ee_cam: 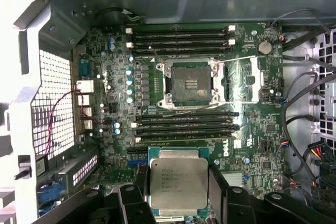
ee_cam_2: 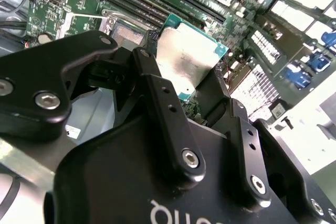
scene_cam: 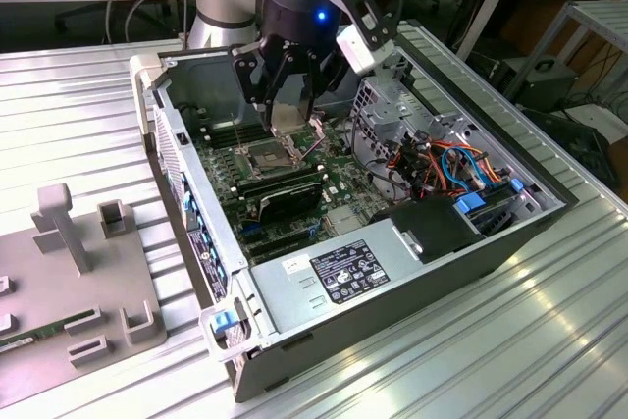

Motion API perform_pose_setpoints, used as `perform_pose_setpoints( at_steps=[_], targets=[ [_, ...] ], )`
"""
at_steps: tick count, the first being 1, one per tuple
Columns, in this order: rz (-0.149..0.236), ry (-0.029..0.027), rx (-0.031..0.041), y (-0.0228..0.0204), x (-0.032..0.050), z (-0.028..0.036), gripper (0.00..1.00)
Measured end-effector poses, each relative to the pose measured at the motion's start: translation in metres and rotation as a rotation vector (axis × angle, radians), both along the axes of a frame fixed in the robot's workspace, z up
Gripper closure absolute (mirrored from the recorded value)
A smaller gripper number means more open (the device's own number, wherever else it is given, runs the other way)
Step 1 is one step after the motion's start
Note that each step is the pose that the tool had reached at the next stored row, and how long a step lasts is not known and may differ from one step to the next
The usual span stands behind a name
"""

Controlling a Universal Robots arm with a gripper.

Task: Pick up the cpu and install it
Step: 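Pick up the cpu and move it towards the insertion slot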

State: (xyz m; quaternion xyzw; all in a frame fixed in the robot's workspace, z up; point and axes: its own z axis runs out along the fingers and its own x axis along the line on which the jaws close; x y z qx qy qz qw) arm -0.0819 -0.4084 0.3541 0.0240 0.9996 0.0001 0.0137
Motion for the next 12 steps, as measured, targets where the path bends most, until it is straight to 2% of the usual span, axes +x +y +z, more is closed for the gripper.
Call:
perform_pose_setpoints(
  at_steps=[6, 8, 12],
  targets=[
    [0.000, 0.0000, 0.0000, 0.0123, 0.0037, -0.0022, 0.45],
    [0.000, 0.0000, -0.0001, 0.0139, 0.0040, -0.0023, 0.45],
    [0.000, 0.0000, 0.0000, 0.0140, 0.0040, -0.0024, 0.45]
  ],
)
